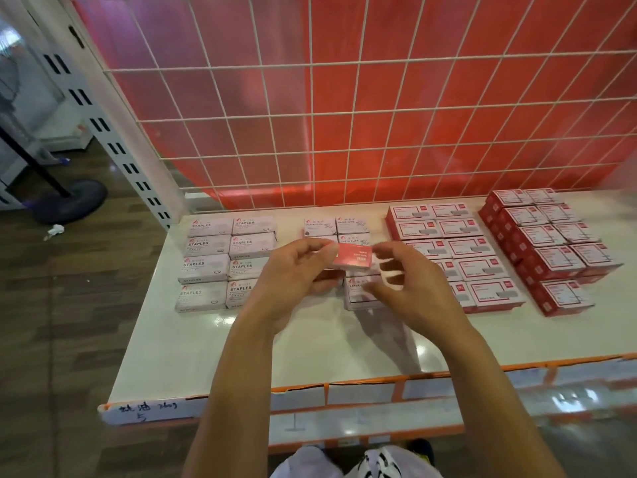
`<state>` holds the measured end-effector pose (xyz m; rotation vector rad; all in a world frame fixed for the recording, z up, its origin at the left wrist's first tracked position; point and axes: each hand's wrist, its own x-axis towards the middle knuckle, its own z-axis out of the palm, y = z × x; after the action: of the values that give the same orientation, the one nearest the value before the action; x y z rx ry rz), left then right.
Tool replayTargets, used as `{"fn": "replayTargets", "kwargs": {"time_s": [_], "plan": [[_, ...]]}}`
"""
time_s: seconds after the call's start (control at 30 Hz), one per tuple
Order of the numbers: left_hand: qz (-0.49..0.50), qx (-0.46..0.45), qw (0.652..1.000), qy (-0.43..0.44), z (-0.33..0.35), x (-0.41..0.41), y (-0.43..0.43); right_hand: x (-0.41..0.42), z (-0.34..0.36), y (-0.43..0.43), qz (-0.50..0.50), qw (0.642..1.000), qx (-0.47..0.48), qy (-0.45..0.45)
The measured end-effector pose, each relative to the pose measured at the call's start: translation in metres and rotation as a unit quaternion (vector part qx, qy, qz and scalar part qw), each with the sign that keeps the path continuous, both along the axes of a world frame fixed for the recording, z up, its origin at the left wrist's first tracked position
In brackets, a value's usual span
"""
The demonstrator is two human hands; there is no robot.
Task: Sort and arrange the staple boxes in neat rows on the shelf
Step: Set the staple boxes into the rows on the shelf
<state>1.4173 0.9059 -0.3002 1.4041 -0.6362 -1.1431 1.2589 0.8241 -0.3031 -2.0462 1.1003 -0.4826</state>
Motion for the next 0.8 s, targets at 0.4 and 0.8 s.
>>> {"fn": "replayTargets", "kwargs": {"time_s": [0.4,0.8], "plan": [[-0.043,0.088,0.993,-0.064,0.016,-0.031,-0.021,-0.03,0.012,-0.005,-0.031,0.945,0.199,-0.259],[-0.021,0.044,0.998,-0.035,0.019,-0.089,-0.061,-0.076,0.01,-0.031,-0.09,0.914,0.236,-0.318]]}}
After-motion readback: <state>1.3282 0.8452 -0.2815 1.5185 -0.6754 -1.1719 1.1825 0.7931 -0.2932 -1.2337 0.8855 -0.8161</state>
